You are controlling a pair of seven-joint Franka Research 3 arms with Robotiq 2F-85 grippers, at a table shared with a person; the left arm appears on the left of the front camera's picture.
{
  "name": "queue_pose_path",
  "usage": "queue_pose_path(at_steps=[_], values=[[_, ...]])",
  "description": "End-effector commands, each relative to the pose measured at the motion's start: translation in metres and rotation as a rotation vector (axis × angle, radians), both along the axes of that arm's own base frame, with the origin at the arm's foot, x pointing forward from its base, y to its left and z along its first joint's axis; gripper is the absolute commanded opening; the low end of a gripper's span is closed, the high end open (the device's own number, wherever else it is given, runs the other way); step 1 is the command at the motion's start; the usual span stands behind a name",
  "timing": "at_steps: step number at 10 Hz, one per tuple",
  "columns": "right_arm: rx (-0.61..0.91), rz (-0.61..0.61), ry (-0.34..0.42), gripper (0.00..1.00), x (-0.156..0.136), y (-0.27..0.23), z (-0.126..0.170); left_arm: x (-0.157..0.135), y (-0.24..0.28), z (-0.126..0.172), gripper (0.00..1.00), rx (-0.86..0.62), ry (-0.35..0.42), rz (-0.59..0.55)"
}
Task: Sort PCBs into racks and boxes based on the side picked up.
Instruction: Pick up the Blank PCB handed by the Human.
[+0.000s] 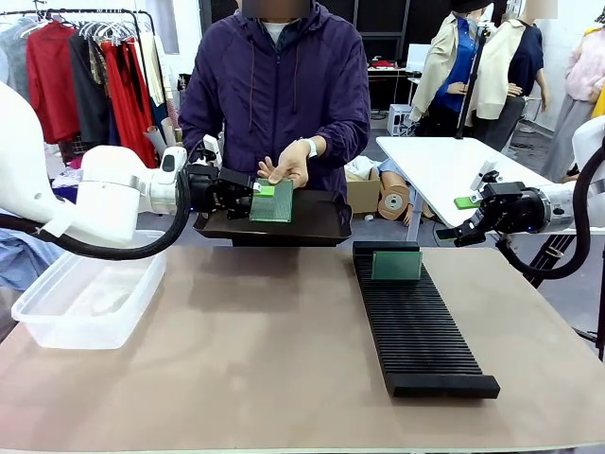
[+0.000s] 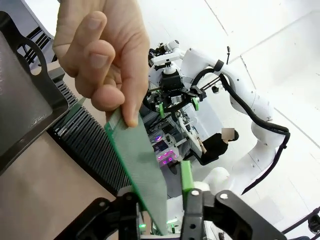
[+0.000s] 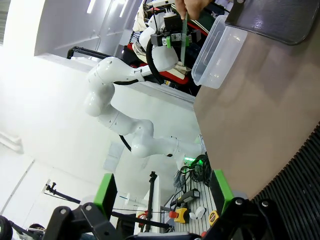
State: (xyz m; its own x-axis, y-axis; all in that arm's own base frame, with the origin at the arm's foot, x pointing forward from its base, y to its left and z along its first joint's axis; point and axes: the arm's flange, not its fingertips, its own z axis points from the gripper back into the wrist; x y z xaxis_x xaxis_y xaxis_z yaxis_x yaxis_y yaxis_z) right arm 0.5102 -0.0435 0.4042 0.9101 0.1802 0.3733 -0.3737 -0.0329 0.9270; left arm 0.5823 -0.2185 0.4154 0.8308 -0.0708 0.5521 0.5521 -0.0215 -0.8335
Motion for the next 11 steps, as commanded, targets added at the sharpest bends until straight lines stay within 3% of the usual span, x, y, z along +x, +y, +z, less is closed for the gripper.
queue_pose_path(at_steps=[1, 11], values=[[-0.006, -0.002, -0.021, 1.00, 0.0006, -0.0006, 0.0007, 0.0028, -0.0015, 0.0020, 0.00, -0.036, 0.022, -0.006], [-0.006, -0.002, -0.021, 1.00, 0.0006, -0.0006, 0.0007, -0.0002, -0.0006, -0.0030, 0.00, -0.005, 0.019, -0.008]])
